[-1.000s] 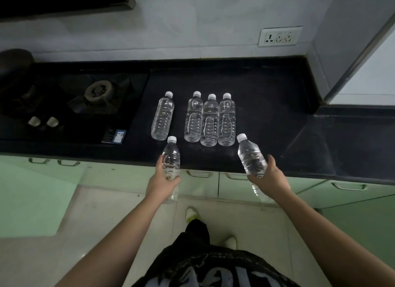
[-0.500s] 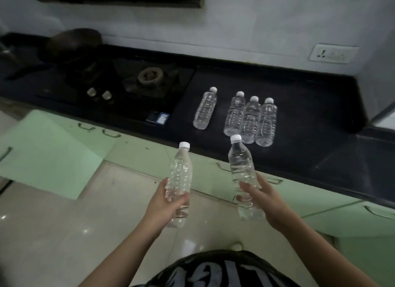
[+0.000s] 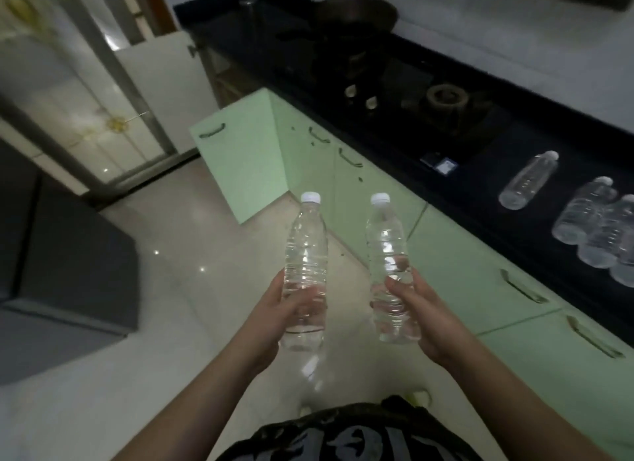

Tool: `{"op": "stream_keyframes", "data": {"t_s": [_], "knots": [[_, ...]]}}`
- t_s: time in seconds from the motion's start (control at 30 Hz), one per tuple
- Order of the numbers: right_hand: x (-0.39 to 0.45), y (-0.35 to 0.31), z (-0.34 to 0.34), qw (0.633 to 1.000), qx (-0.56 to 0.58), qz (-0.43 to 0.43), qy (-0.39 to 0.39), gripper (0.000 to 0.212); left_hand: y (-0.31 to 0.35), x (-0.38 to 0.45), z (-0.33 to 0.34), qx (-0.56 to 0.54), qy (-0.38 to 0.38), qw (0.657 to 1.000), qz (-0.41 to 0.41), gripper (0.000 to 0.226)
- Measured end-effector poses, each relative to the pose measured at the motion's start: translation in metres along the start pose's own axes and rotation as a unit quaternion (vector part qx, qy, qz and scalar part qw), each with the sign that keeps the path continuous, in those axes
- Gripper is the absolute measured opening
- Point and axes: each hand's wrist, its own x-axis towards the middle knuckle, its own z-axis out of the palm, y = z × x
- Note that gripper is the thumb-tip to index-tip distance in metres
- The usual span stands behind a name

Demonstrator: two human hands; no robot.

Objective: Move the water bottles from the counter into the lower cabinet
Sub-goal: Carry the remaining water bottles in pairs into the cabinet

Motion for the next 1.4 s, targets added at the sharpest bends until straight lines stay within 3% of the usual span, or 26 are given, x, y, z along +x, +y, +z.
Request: {"op": "stream_keyframes", "data": {"t_s": [0.2, 0.33, 0.57, 0.9, 1.17, 1.4], "knots": [[0.023, 0.001, 0.078, 0.994, -0.06, 0.016, -0.093, 0.042, -0.003, -0.023, -0.073, -0.048, 0.057, 0.997, 0.016, 0.038], [0.053, -0.005, 0.107, 0.986, -0.099, 0.032, -0.127, 0.055, -0.001, -0.017, -0.103, -0.061, 0.089, 0.994, 0.034, 0.035], [0.136, -0.021, 0.139, 0.974, -0.154, 0.009, -0.163, 0.052, 0.023, 0.025, -0.142, -0.047, 0.138, 0.988, 0.046, 0.052], [0.268, -0.058, 0.218, 0.938, -0.245, 0.007, -0.246, 0.06, 0.078, 0.08, -0.209, 0.035, 0.316, 0.947, 0.054, 0.047], [0.34, -0.048, 0.346, 0.898, -0.304, -0.013, -0.317, 0.074, 0.1, 0.095, -0.307, 0.07, 0.435, 0.896, 0.063, 0.052], [0.392, -0.037, 0.484, 0.884, -0.342, -0.031, -0.317, 0.059, 0.125, 0.118, -0.438, 0.057, 0.446, 0.892, 0.051, 0.066]]}}
